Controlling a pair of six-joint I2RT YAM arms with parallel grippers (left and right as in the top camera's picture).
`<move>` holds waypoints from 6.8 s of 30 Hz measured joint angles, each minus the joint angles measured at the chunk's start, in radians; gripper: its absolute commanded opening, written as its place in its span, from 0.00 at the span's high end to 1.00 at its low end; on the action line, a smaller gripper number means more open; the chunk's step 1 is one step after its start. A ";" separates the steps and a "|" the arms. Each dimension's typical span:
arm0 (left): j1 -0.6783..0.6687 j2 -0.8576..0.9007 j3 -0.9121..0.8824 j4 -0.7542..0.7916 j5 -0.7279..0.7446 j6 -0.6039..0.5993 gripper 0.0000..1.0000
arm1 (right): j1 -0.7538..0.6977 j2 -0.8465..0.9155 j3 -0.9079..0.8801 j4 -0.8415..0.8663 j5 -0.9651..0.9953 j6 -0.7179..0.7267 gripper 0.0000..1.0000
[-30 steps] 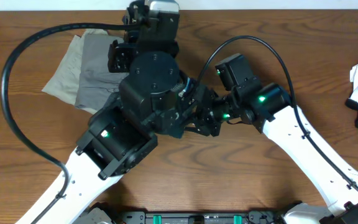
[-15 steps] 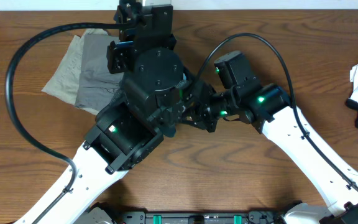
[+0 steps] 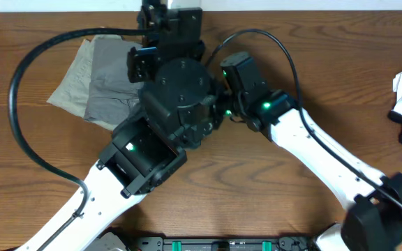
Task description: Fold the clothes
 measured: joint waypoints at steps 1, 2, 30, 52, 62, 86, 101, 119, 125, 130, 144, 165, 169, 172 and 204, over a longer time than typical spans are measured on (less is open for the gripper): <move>-0.004 0.000 0.000 0.000 0.000 0.000 0.94 | -0.007 0.010 0.000 0.016 0.024 0.017 0.98; -0.005 0.000 0.000 0.000 0.000 0.000 0.94 | -0.018 0.017 0.000 0.030 0.047 0.036 0.98; -0.005 0.000 0.000 0.001 -0.005 0.072 0.94 | 0.109 -0.146 -0.018 -0.243 -0.107 0.007 0.53; -0.005 0.000 0.000 0.106 -0.095 0.099 0.94 | 0.232 -0.146 -0.018 -0.037 0.047 0.282 0.49; -0.005 0.021 0.000 0.108 -0.099 0.107 0.94 | 0.332 -0.146 -0.019 -0.026 0.172 0.375 0.52; -0.005 0.024 0.000 0.143 -0.125 0.129 0.94 | 0.332 -0.146 -0.019 -0.081 0.576 0.603 0.99; -0.005 0.024 0.000 0.095 -0.129 0.166 0.94 | 0.028 -0.286 -0.020 -0.277 0.688 0.537 0.99; -0.075 -0.011 0.003 -0.704 0.546 -0.098 0.94 | -0.456 -0.739 -0.019 -0.335 0.703 0.346 0.99; -0.075 -0.063 0.052 -0.923 0.784 -0.141 0.94 | -0.491 -0.805 -0.007 -0.405 0.699 0.332 0.99; -0.103 -0.092 0.233 -1.072 0.952 -0.159 0.94 | -0.493 -0.810 0.082 -0.539 0.695 0.327 0.99; -0.179 -0.077 0.479 -1.260 1.031 -0.241 0.94 | -0.501 -0.824 0.290 -0.819 0.676 0.324 0.99; 0.364 0.765 0.475 -0.658 1.114 -0.141 0.26 | -0.575 -0.049 0.180 -0.205 0.747 0.328 0.31; 0.428 0.826 0.457 -0.726 1.126 -0.148 0.07 | -0.657 0.074 0.180 -0.194 0.738 0.319 0.17; 0.464 0.803 0.457 -0.817 1.128 -0.153 0.07 | -0.734 0.105 0.175 -0.275 0.678 0.317 0.25; 0.275 0.708 0.304 -1.072 1.234 -0.171 0.31 | -0.800 0.532 0.182 0.075 0.277 0.422 0.98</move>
